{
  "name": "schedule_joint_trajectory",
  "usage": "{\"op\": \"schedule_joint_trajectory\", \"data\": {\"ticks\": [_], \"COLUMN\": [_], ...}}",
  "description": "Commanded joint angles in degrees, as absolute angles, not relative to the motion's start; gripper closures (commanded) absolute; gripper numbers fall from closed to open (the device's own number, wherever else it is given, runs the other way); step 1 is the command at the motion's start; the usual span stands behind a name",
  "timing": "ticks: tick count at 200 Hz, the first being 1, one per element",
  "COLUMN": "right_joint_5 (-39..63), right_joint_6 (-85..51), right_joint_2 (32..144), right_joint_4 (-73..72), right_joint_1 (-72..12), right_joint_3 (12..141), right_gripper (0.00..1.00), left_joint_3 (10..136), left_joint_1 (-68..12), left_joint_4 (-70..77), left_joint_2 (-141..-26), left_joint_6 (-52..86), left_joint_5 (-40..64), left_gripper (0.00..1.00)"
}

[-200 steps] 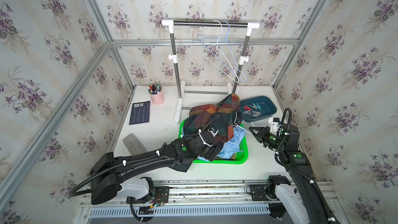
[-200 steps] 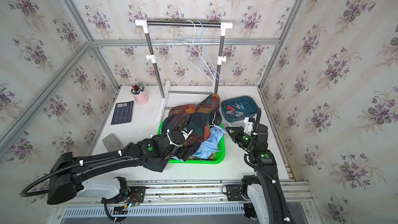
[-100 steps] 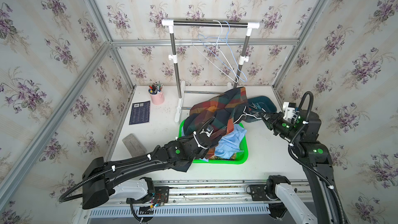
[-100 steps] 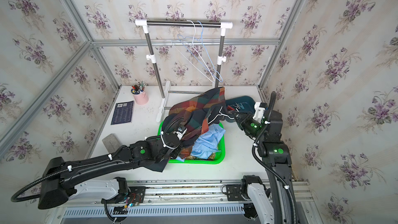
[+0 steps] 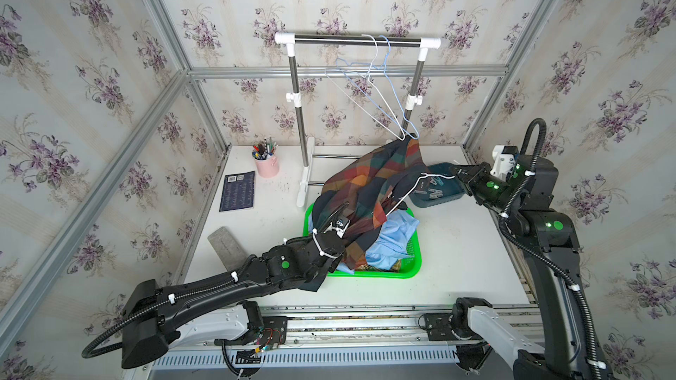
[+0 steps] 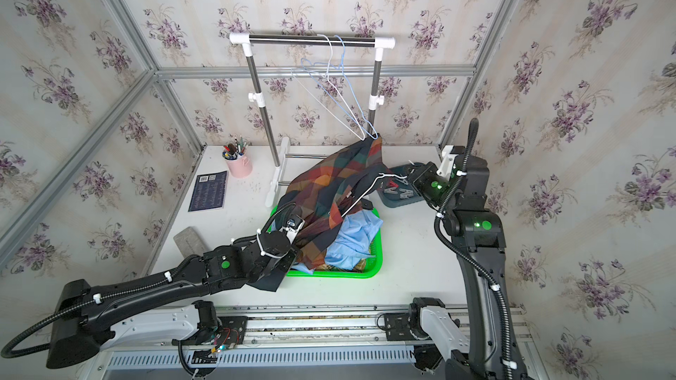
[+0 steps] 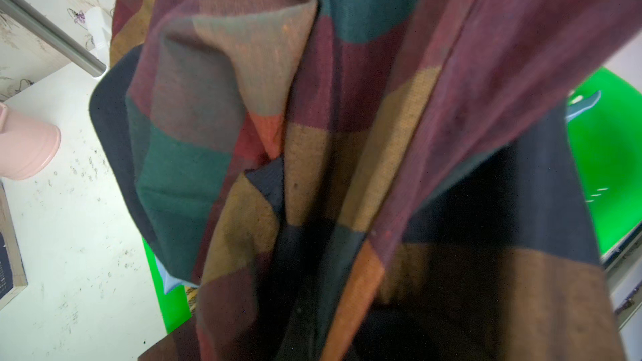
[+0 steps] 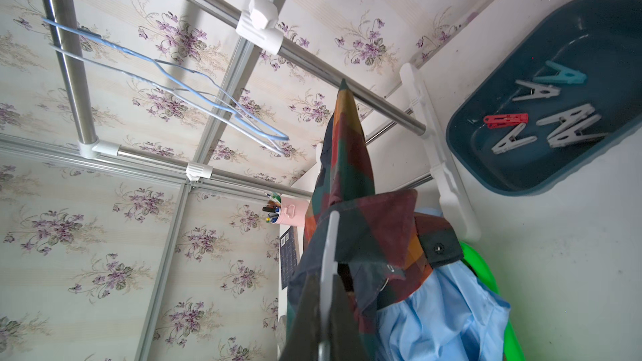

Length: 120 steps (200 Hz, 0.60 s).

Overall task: Remove the clothespins securing long-sleeve shirts to the hanger
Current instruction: Remove the long-sleeve shirt from the hanger.

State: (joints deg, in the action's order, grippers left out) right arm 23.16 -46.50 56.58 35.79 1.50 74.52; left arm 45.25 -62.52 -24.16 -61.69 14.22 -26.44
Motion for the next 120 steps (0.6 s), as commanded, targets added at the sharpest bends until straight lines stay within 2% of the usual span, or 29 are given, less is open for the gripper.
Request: {"op": "schedule_joint_trajectory", "data": {"ticks": [1, 84, 120], "right_joint_5": [18.1, 23.0, 26.3], "right_joint_6": [-45.5, -48.6, -50.6], "right_joint_2": [58.2, 65.8, 64.0], "right_joint_4": [30.2, 24.7, 23.1], "right_joint_1": [1.6, 5.7, 5.4], "right_joint_3": [75.6, 82.1, 79.6], "right_gripper": [1.00, 1.00, 1.00], "left_joint_3": [43.9, 37.5, 39.7], "left_joint_1": [-62.1, -61.9, -61.5], "left_joint_4": [-26.8, -26.1, -23.9], "left_joint_2": [-61.0, -59.9, -62.0], "left_joint_6": [16.3, 23.0, 22.6], "left_joint_5": [-26.8, -29.1, -29.5], "left_gripper": [1.00, 1.00, 1.00]}}
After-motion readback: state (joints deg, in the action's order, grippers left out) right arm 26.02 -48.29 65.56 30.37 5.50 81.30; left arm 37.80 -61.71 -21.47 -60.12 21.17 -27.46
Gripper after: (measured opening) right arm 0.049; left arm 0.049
